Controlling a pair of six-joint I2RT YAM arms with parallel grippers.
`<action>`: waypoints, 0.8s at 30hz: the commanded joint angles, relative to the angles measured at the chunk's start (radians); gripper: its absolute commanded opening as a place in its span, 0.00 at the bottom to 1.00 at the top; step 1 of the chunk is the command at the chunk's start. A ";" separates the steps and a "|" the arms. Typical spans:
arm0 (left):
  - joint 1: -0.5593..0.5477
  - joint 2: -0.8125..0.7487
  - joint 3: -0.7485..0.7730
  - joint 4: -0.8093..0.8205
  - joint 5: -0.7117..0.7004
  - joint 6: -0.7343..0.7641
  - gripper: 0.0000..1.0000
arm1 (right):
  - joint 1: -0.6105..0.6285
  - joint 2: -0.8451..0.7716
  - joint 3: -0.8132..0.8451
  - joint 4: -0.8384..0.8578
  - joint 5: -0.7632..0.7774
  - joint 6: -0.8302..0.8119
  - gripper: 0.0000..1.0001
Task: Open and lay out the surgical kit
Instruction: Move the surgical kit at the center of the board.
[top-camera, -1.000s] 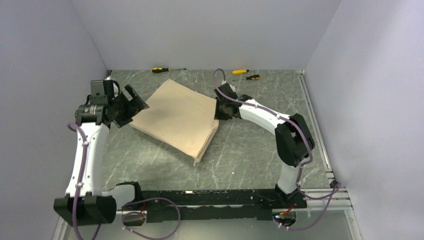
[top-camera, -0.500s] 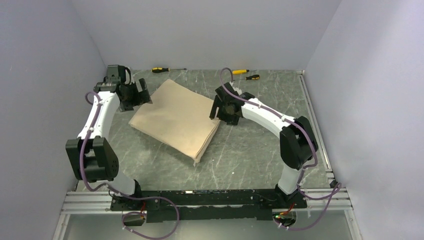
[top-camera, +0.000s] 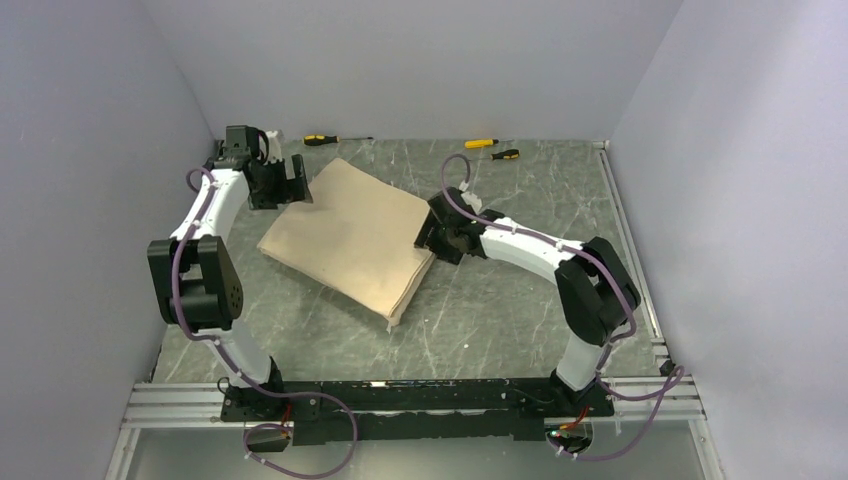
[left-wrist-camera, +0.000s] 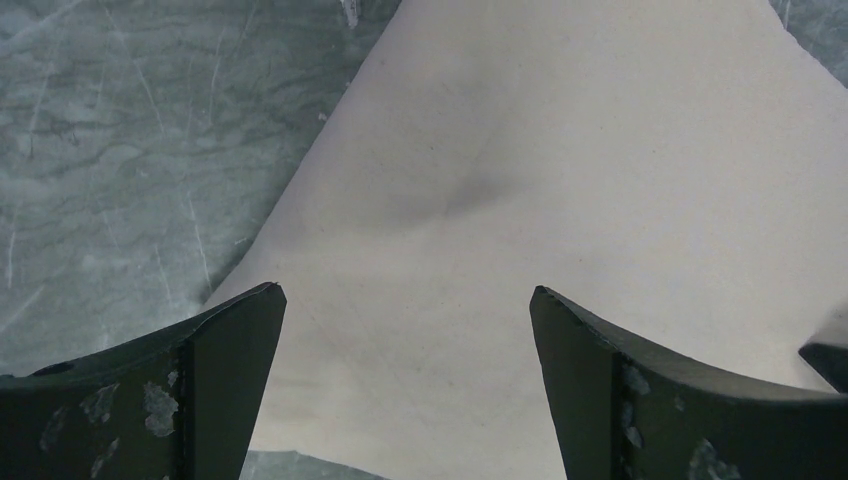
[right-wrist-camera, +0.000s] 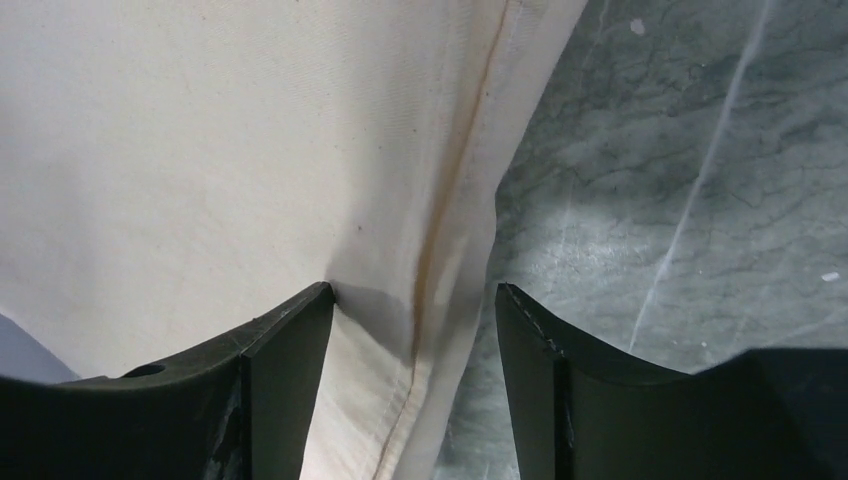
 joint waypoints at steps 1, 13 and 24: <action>0.011 0.019 0.055 0.053 0.063 0.051 0.99 | 0.008 0.034 -0.030 0.112 0.025 0.042 0.62; 0.019 0.050 0.063 0.104 0.036 0.023 0.99 | 0.011 0.027 0.048 0.055 0.120 -0.058 0.03; 0.026 0.052 0.103 0.128 0.265 -0.103 0.99 | -0.134 0.054 0.188 0.075 0.055 -0.423 0.00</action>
